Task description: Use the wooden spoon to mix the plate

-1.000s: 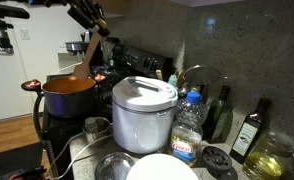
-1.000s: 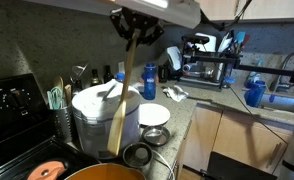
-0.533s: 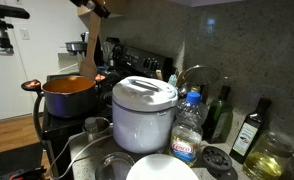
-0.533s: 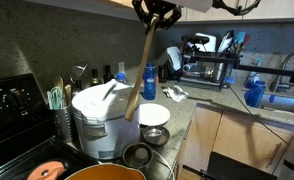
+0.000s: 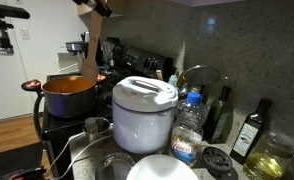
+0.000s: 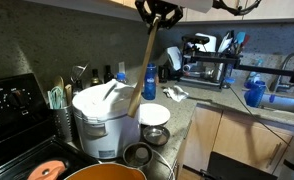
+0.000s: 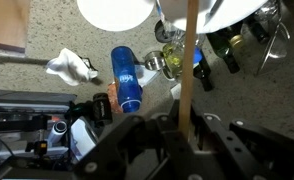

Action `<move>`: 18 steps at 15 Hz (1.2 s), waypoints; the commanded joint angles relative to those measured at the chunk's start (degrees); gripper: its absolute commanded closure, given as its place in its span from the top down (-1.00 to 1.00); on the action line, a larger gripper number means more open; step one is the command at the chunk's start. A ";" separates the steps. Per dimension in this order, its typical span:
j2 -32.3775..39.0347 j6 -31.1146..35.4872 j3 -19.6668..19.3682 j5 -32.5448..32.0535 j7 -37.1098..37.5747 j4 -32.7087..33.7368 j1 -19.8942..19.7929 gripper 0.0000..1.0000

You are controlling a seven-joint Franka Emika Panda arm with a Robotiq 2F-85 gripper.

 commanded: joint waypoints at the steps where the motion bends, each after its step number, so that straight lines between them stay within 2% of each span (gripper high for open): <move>1: 2.63 1.68 -3.22 -4.35 -0.12 2.15 -3.59 -0.91; 4: 5.39 2.40 -6.20 -7.78 0.52 4.11 -6.57 -0.92; 7: 8.70 4.09 -7.19 -12.32 3.19 5.48 -9.49 -0.92; 11: 14.64 7.07 -7.45 -21.60 13.98 6.42 -12.62 -0.92; 14: 19.89 6.60 -8.61 -30.12 25.37 8.03 -12.06 -0.92; 18: 25.24 3.87 -10.98 -40.16 37.77 9.53 -8.45 -0.92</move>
